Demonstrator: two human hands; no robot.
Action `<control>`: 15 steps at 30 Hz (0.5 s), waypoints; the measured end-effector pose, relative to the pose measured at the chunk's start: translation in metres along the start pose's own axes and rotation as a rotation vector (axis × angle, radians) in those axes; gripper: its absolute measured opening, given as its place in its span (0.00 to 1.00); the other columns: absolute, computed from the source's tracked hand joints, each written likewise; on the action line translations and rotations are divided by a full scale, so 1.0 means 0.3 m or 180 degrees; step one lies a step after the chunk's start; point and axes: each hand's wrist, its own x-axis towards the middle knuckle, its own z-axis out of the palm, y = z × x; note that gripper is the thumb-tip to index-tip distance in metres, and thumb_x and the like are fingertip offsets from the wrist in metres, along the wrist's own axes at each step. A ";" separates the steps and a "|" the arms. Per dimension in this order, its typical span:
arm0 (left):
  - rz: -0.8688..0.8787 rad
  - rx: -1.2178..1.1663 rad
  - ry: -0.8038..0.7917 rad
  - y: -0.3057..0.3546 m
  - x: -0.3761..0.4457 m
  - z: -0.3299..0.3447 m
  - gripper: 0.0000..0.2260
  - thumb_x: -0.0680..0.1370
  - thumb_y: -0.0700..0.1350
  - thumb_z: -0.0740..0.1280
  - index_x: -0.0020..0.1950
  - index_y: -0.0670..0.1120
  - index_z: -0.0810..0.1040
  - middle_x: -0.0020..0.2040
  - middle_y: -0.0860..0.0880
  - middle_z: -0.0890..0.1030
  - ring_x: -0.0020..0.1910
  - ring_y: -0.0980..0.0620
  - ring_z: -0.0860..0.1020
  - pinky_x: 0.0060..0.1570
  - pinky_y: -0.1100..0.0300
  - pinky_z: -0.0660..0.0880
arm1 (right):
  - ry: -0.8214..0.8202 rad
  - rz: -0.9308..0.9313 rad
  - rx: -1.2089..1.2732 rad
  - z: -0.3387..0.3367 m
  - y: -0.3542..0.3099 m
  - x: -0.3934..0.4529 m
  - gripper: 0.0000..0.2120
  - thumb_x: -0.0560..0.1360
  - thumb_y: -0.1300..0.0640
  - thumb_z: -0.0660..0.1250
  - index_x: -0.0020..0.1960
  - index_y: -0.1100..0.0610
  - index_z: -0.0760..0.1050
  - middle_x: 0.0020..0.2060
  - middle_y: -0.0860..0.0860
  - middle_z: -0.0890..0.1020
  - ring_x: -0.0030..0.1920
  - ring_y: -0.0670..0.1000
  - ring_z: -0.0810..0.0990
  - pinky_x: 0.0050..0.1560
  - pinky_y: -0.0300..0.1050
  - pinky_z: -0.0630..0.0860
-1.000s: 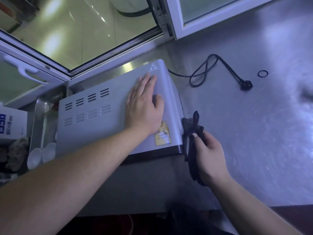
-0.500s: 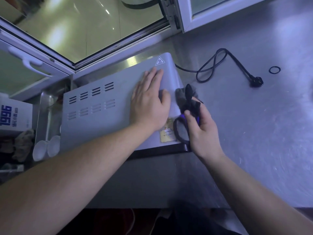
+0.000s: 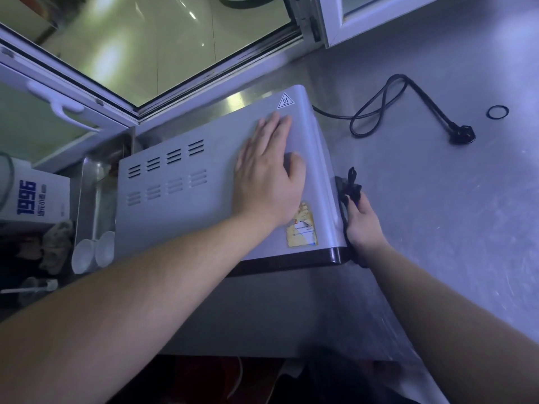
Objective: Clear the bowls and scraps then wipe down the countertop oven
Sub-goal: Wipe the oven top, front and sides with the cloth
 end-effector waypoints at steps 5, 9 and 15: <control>0.0006 -0.0001 0.0010 0.000 -0.003 -0.002 0.27 0.80 0.49 0.55 0.80 0.51 0.64 0.81 0.55 0.61 0.81 0.55 0.55 0.79 0.49 0.54 | -0.0030 0.0138 0.0272 0.008 -0.054 -0.041 0.10 0.81 0.41 0.59 0.57 0.28 0.75 0.56 0.39 0.83 0.59 0.50 0.82 0.65 0.59 0.78; 0.0017 0.0020 0.0023 0.000 -0.001 -0.003 0.27 0.80 0.49 0.55 0.80 0.51 0.64 0.81 0.55 0.61 0.81 0.55 0.55 0.79 0.50 0.54 | 0.0029 -0.0254 0.0342 0.023 -0.145 -0.152 0.14 0.83 0.46 0.60 0.65 0.35 0.76 0.57 0.35 0.83 0.60 0.43 0.81 0.67 0.51 0.76; 0.0025 0.0066 0.0033 0.004 0.001 -0.004 0.28 0.79 0.49 0.54 0.80 0.50 0.64 0.81 0.54 0.61 0.81 0.55 0.55 0.79 0.49 0.54 | -0.0118 -0.1344 0.0014 0.050 -0.264 -0.228 0.19 0.84 0.58 0.59 0.73 0.47 0.73 0.66 0.38 0.79 0.68 0.38 0.74 0.71 0.40 0.69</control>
